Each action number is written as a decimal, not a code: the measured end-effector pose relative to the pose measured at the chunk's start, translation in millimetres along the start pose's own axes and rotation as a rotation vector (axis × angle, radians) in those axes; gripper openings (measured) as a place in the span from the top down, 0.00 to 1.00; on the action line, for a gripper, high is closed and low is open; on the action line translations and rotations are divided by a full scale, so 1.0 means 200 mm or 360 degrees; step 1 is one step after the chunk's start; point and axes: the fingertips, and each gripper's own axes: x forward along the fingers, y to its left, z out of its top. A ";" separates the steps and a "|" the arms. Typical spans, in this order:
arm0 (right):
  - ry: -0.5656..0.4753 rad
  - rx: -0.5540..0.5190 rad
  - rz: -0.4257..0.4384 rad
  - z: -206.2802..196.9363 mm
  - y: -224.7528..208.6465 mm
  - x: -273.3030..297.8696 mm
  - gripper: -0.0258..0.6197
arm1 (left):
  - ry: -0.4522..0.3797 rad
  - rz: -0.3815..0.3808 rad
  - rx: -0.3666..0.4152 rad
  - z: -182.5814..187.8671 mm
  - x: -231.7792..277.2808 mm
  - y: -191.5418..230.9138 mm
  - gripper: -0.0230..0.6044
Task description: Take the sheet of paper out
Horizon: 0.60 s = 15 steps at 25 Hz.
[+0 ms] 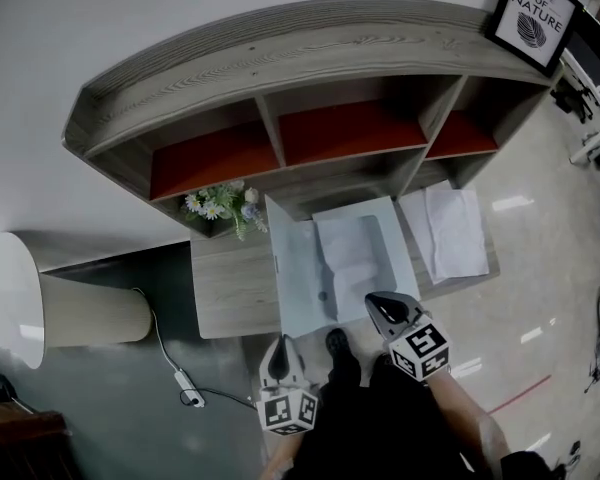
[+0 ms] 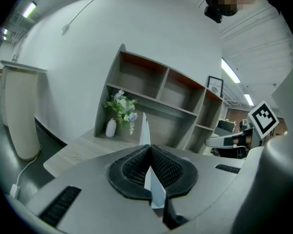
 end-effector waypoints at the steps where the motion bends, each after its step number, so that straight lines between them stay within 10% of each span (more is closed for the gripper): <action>1: 0.0019 0.0002 -0.0009 -0.02 0.00 0.04 0.94 | 0.0003 -0.0005 -0.0004 0.00 0.00 0.01 0.94; 15: 0.0306 0.0002 -0.0044 -0.30 -0.07 0.53 0.94 | 0.0065 -0.0021 -0.0001 -0.01 -0.01 0.05 0.94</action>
